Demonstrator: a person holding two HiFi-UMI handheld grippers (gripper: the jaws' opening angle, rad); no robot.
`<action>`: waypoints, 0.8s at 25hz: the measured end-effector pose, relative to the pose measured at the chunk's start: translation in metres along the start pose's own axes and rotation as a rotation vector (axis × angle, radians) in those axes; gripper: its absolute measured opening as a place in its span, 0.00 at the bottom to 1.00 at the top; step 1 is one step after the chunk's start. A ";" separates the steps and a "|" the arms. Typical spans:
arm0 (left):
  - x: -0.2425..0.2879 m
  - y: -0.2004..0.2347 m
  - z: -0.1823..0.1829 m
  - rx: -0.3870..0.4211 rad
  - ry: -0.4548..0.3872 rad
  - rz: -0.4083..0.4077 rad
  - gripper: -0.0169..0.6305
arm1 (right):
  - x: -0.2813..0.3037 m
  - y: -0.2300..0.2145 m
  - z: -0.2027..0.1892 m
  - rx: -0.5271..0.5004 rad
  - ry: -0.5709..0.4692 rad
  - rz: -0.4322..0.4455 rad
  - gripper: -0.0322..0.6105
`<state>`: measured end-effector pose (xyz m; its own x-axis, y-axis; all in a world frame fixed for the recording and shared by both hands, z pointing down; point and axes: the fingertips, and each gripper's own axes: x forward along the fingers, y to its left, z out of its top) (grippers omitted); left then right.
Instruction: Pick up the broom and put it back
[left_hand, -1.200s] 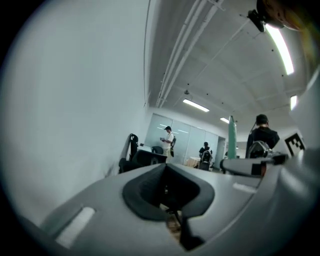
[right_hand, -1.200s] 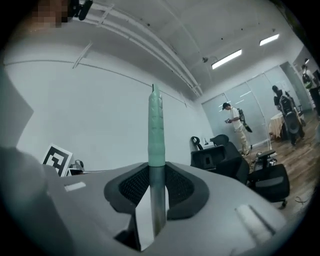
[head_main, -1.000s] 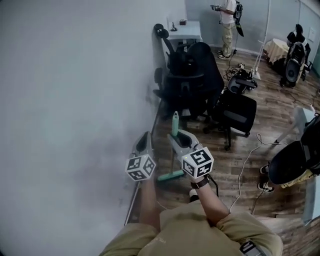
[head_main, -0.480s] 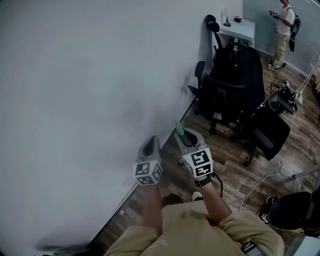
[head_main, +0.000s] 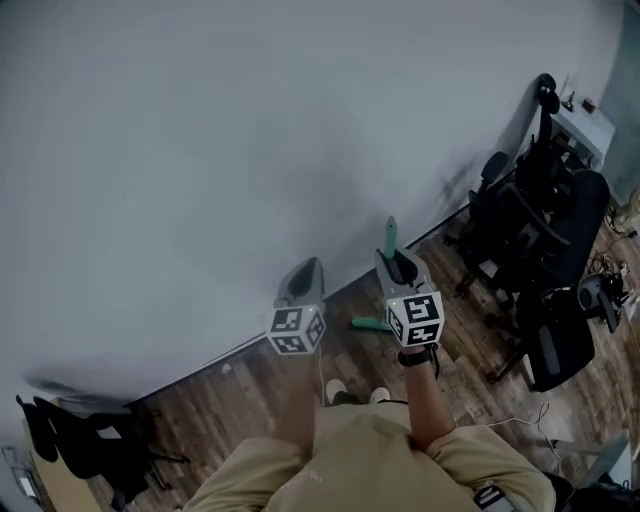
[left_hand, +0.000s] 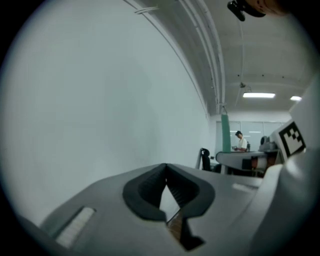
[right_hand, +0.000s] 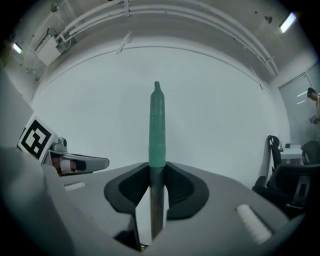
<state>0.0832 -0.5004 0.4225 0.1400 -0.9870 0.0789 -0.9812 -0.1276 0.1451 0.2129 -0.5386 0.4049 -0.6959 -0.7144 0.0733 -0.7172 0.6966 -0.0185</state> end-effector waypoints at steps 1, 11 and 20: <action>-0.003 0.017 0.003 -0.014 -0.006 0.019 0.03 | 0.014 0.009 -0.003 0.000 0.015 0.008 0.19; -0.030 0.119 -0.041 -0.117 0.045 0.069 0.03 | 0.093 0.083 -0.059 -0.022 0.153 0.065 0.19; -0.004 0.198 -0.108 -0.193 0.038 0.245 0.03 | 0.174 0.124 -0.146 -0.064 0.333 0.323 0.19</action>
<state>-0.0972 -0.5110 0.5575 -0.0893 -0.9812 0.1713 -0.9435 0.1385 0.3010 0.0080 -0.5670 0.5611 -0.8253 -0.4080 0.3905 -0.4552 0.8898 -0.0325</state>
